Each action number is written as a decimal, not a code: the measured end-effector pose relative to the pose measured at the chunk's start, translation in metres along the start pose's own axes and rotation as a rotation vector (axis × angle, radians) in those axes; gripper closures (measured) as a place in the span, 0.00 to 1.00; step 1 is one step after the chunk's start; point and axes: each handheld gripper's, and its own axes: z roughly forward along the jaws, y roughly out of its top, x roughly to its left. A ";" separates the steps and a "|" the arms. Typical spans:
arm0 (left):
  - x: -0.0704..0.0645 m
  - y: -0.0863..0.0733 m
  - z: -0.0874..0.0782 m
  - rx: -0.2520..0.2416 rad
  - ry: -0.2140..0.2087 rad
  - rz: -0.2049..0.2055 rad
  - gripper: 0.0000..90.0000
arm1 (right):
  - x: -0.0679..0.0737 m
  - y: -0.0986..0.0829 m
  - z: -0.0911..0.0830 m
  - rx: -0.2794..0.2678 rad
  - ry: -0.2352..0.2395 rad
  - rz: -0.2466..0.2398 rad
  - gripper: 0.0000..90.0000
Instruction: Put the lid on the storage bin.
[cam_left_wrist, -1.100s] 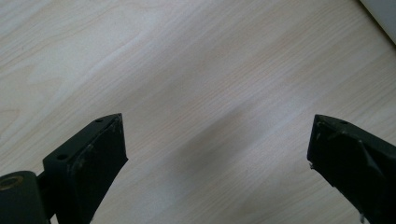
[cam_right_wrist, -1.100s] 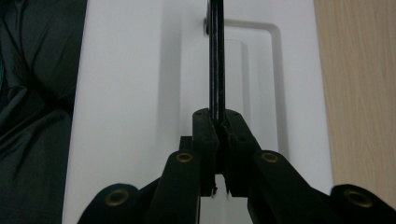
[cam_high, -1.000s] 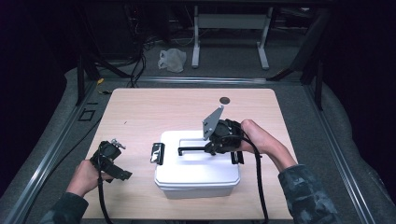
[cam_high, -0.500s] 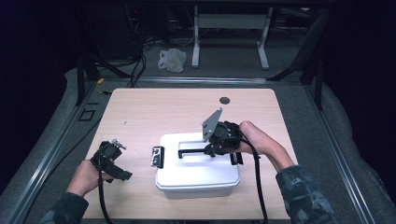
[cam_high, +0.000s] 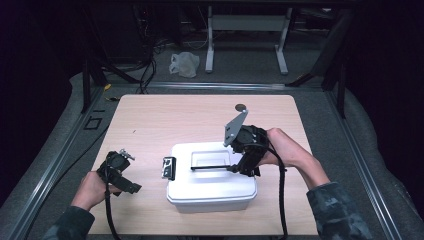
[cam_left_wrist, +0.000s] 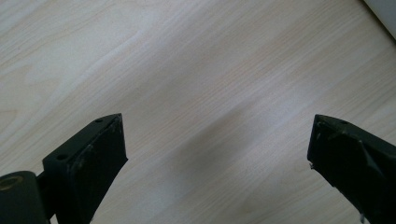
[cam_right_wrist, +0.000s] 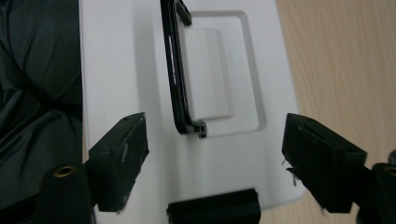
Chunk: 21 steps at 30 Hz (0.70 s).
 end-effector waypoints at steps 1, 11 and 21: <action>0.000 0.000 0.000 -0.001 0.002 0.000 0.05 | 0.002 -0.002 -0.005 0.009 -0.011 0.013 0.22; 0.000 0.000 0.001 0.004 0.008 -0.002 0.05 | 0.017 -0.052 -0.038 0.090 -0.089 0.174 0.09; 0.003 -0.001 0.006 0.009 0.022 -0.013 0.04 | 0.032 -0.140 -0.027 0.125 -0.151 0.444 0.03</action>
